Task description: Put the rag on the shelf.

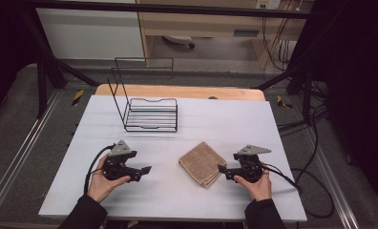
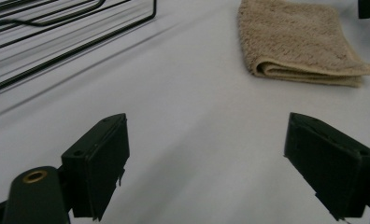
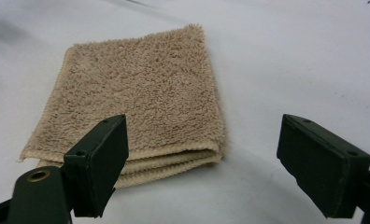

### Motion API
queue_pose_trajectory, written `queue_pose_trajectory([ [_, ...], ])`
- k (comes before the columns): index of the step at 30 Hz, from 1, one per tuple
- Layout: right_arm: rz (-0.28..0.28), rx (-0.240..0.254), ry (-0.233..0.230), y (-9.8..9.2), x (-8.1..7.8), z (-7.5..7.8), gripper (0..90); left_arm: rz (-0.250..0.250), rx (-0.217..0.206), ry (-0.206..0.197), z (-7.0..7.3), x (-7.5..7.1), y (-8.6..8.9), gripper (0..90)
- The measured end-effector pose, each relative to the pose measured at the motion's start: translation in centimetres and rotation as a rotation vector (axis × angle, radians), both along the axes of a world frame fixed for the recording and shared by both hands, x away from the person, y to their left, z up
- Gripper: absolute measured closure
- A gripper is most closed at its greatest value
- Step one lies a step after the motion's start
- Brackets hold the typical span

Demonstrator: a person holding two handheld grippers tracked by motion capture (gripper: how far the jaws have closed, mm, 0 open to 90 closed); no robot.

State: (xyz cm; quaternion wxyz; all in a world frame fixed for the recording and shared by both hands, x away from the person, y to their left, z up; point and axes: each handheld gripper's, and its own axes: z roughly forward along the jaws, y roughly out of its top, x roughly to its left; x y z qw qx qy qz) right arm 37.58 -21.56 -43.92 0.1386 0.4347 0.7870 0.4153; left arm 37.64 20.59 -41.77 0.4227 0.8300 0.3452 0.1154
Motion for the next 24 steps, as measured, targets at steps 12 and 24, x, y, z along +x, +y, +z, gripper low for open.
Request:
queue_pose_trajectory([
  [12,-0.02,0.002,-0.007,-0.1,0.1,0.0,22.2,-0.022,0.005,0.038,0.0,2.1,-6.2,24.9],
  [24,-0.06,0.009,0.003,0.2,0.6,-0.4,39.8,-0.043,0.045,0.098,-1.4,3.6,-10.6,42.0],
])
